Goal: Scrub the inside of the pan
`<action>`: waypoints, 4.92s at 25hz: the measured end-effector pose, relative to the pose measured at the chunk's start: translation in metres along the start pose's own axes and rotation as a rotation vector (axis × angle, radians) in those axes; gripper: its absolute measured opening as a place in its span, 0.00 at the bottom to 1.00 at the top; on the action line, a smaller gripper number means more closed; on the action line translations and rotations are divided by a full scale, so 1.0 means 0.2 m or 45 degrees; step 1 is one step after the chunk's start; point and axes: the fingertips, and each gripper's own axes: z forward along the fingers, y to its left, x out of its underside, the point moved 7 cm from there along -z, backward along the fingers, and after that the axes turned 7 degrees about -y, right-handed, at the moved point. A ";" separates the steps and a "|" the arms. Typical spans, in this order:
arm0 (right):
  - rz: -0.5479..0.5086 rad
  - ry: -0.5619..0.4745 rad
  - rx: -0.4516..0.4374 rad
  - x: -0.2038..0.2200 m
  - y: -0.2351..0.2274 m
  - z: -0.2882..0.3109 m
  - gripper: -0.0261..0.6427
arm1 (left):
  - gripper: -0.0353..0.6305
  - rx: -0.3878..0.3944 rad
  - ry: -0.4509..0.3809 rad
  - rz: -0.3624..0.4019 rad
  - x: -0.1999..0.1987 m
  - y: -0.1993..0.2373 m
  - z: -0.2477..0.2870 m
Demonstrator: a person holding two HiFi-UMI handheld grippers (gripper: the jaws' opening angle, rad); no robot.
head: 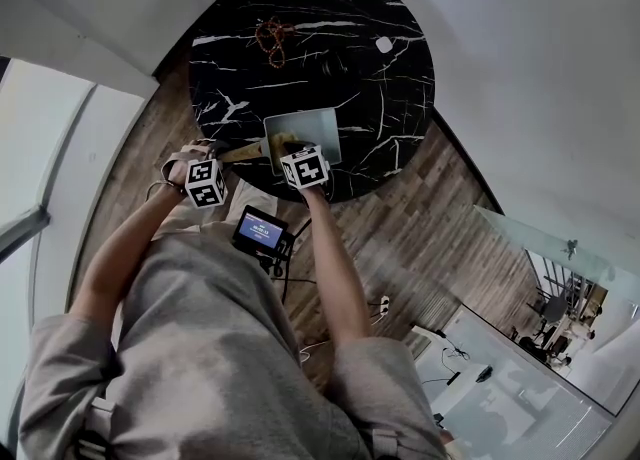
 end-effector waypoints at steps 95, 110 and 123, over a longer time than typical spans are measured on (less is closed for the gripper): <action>-0.734 0.139 0.253 -0.08 -0.35 -0.24 0.07 | 0.17 0.056 0.156 -0.064 0.05 -0.07 0.05; -0.979 0.523 0.213 -0.08 -0.37 0.00 0.07 | 0.16 0.100 0.180 -0.219 0.07 -0.07 0.04; -0.767 0.824 -0.050 0.12 -0.32 -0.05 0.07 | 0.16 0.113 0.208 -0.326 0.07 -0.06 0.05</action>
